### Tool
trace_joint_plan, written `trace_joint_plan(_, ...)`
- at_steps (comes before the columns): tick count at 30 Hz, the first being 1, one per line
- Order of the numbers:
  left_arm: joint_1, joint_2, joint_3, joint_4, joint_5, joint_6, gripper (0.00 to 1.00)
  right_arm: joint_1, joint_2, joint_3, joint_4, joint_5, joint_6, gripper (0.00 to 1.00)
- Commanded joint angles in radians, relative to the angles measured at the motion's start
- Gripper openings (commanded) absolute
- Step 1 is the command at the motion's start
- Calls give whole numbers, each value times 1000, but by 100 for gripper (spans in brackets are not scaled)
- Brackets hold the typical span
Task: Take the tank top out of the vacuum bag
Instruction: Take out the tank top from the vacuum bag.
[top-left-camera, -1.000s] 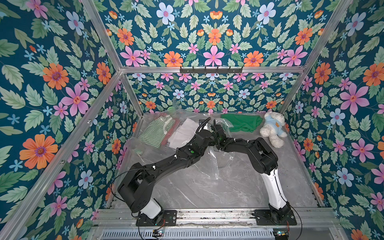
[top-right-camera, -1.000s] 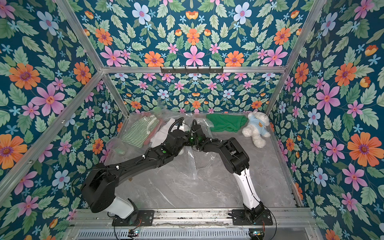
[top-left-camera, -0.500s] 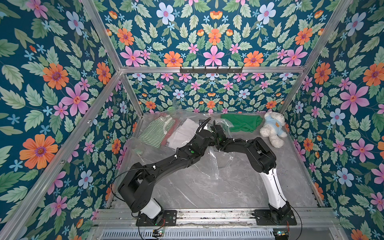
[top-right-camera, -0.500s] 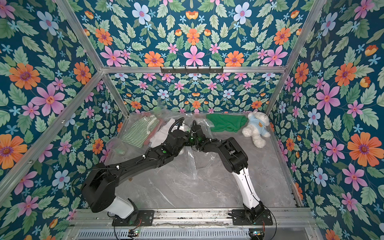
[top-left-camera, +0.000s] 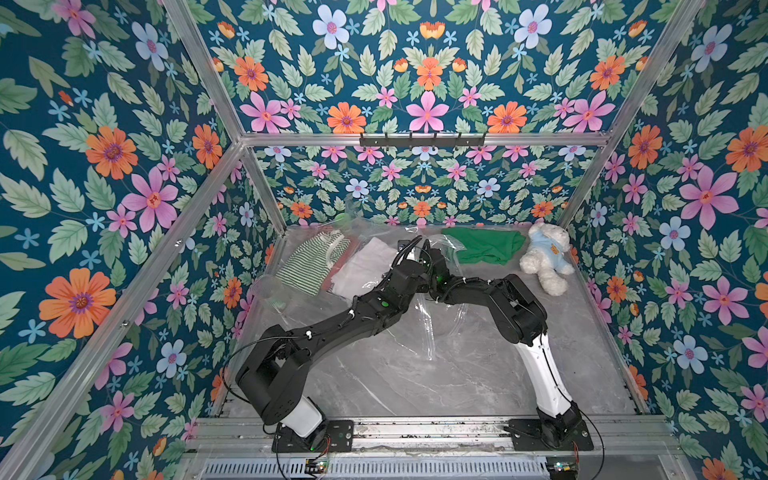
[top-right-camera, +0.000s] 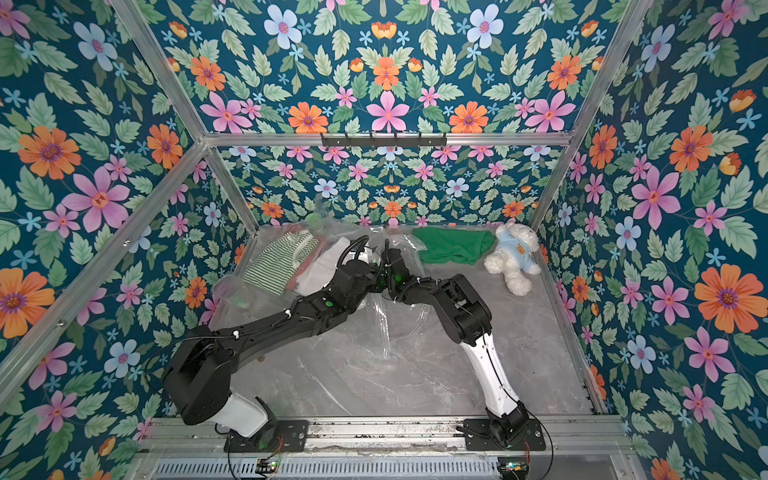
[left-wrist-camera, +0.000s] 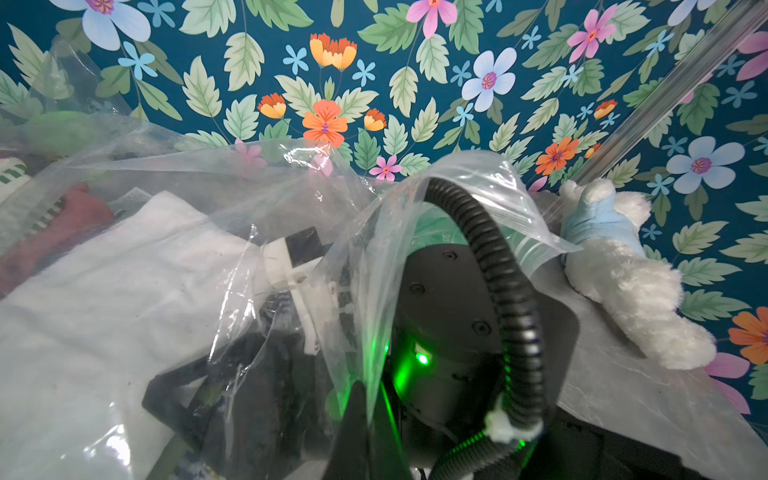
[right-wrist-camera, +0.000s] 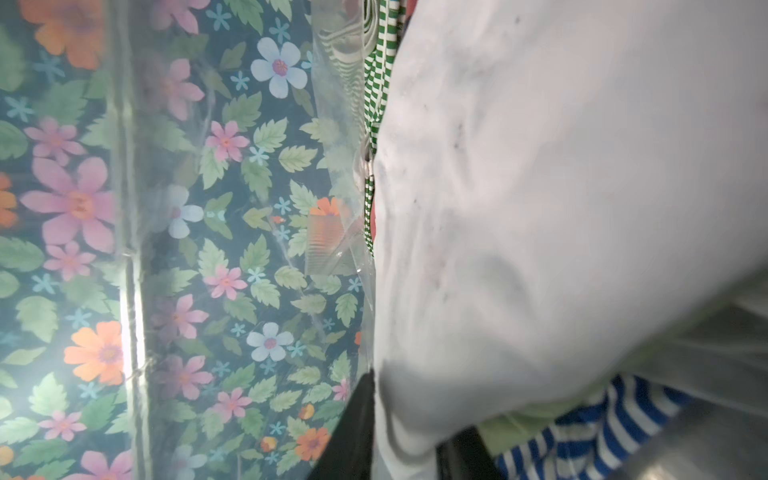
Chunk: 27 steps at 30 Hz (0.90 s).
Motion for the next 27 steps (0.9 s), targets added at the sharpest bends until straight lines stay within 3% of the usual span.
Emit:
trace_joint_plan(1,0,-5,0,-3,-11,-1,0,1,15,28,-6,-2,-7,43)
trace_joint_plan(17,0,-10,-1,-2,-9,-5,0,2,145,258,-169,-7,-57,59)
trace_joint_plan(20,-1,-11,-3,-2,-9,-5,0,1,162,280,-171,-11,-47,45)
trace_joint_plan(23,0,-14,-6,-2,-15,-5,0,2,143,260,-160,-13,-40,3)
trace_joint_plan(27,0,-18,-15,-4,-34,-3,0,3,37,141,-141,20,-86,0)
